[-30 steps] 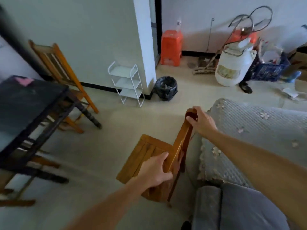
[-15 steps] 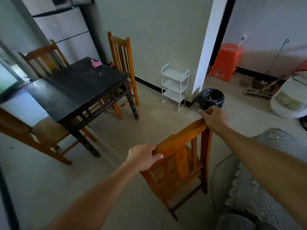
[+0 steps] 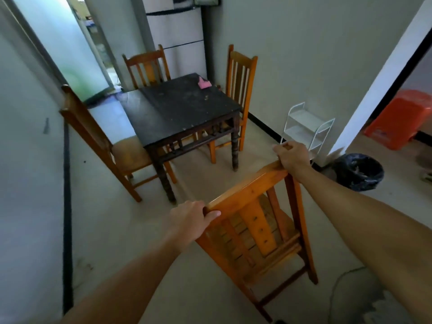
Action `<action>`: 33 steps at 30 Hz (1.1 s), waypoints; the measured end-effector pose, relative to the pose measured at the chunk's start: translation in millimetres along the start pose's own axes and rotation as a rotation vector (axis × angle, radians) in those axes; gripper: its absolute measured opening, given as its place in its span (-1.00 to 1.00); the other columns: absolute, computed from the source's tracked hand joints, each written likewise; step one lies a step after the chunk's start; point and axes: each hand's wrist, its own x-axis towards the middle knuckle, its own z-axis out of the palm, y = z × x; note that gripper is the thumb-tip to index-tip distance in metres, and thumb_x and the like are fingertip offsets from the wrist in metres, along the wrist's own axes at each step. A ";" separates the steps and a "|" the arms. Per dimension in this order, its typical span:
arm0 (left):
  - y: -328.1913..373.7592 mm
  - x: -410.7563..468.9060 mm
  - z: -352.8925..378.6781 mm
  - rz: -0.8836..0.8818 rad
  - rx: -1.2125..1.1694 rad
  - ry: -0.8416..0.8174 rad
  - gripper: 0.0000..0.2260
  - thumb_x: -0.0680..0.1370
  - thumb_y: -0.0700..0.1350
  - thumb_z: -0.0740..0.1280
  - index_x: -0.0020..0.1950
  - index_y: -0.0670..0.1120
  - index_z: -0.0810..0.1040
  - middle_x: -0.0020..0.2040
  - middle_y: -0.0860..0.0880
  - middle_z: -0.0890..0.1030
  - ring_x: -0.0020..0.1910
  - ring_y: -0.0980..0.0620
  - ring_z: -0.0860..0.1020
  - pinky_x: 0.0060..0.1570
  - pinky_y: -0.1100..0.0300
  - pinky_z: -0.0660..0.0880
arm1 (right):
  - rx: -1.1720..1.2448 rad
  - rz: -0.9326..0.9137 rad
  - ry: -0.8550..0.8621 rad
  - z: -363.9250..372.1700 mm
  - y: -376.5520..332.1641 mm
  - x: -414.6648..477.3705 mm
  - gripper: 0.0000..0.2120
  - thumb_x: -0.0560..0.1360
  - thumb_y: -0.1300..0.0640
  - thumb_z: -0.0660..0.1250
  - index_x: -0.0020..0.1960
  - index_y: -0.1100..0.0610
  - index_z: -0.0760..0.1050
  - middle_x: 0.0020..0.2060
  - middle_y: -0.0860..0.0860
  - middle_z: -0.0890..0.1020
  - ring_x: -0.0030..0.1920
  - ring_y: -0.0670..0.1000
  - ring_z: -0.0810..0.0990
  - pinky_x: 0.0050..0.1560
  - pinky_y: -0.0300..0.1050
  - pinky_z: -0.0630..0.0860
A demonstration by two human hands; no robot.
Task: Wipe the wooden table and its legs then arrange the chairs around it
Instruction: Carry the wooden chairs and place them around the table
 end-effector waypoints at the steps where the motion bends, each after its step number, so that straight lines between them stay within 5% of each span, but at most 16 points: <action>1: -2.3 2.1 -0.9 -0.056 -0.006 0.007 -0.56 0.48 0.42 0.11 -0.20 0.06 0.45 -0.32 0.13 0.50 -0.32 0.18 0.51 -0.25 0.26 0.46 | -0.010 -0.024 0.009 3.4 -1.5 3.6 -0.74 0.52 -0.11 0.32 -0.17 0.08 0.54 -0.22 0.06 0.61 -0.16 0.06 0.59 -0.21 -0.14 0.43; 9: 23.9 60.8 -15.8 -0.118 0.020 0.131 -0.50 0.46 0.43 0.11 -0.38 0.04 0.38 -0.43 0.11 0.46 -0.45 0.19 0.46 -0.39 0.33 0.38 | -0.058 -0.304 -0.090 -19.5 19.6 64.0 -0.69 0.56 -0.12 0.28 -0.24 0.06 0.50 -0.32 0.06 0.59 -0.29 0.03 0.57 -0.25 -0.08 0.51; 13: 52.5 99.2 -16.4 -0.105 0.094 0.158 -0.43 0.42 0.49 0.03 -0.39 0.03 0.43 -0.45 0.11 0.48 -0.47 0.19 0.47 -0.38 0.32 0.43 | -0.402 -0.604 -0.217 -45.6 39.2 116.3 -0.72 0.57 -0.10 0.28 -0.28 -0.04 0.44 -0.39 -0.09 0.50 -0.36 -0.16 0.47 -0.32 -0.27 0.32; 16: 71.3 123.2 -16.6 -0.118 0.146 0.124 -0.41 0.39 0.52 0.03 -0.37 0.03 0.45 -0.43 0.12 0.49 -0.45 0.19 0.48 -0.38 0.32 0.42 | -0.588 -0.698 -0.280 -54.9 51.4 156.8 -0.64 0.57 -0.14 0.26 -0.34 -0.01 0.43 -0.44 -0.09 0.47 -0.41 -0.13 0.48 -0.32 -0.22 0.44; 21: 79.9 135.1 -9.2 -0.226 0.020 0.102 -0.41 0.33 0.52 0.11 -0.34 0.01 0.53 -0.42 0.11 0.53 -0.44 0.16 0.52 -0.34 0.27 0.52 | -0.481 -0.655 -0.282 -45.8 45.6 181.2 -0.58 0.60 -0.06 0.24 -0.41 0.02 0.40 -0.51 -0.03 0.45 -0.48 -0.07 0.44 -0.35 -0.18 0.38; 26: 108.3 124.2 7.4 -0.361 -0.304 0.271 -0.58 0.38 0.36 0.32 -0.27 -0.01 0.56 -0.37 0.10 0.56 -0.39 0.16 0.54 -0.32 0.22 0.57 | -0.327 -0.438 -0.261 -33.6 32.1 206.9 -0.59 0.61 -0.02 0.24 -0.41 0.00 0.40 -0.46 -0.01 0.48 -0.43 -0.05 0.45 -0.39 -0.19 0.26; 30: 149.6 134.5 25.7 -0.234 -0.315 0.414 -0.52 0.47 0.36 0.22 -0.34 -0.03 0.52 -0.40 0.09 0.50 -0.43 0.16 0.48 -0.36 0.23 0.51 | -0.282 -0.324 -0.212 -44.5 53.6 240.1 -0.60 0.59 -0.05 0.27 -0.31 0.16 0.58 -0.31 0.10 0.66 -0.30 0.07 0.60 -0.27 -0.10 0.48; 33: 162.0 153.2 29.0 -0.171 -0.308 0.438 -0.46 0.50 0.38 0.13 -0.39 -0.04 0.49 -0.44 0.08 0.47 -0.46 0.12 0.46 -0.37 0.10 0.52 | -0.304 -0.283 -0.155 -58.6 72.2 254.9 -0.57 0.58 -0.05 0.26 -0.27 0.24 0.62 -0.33 0.15 0.65 -0.35 0.07 0.55 -0.30 -0.10 0.42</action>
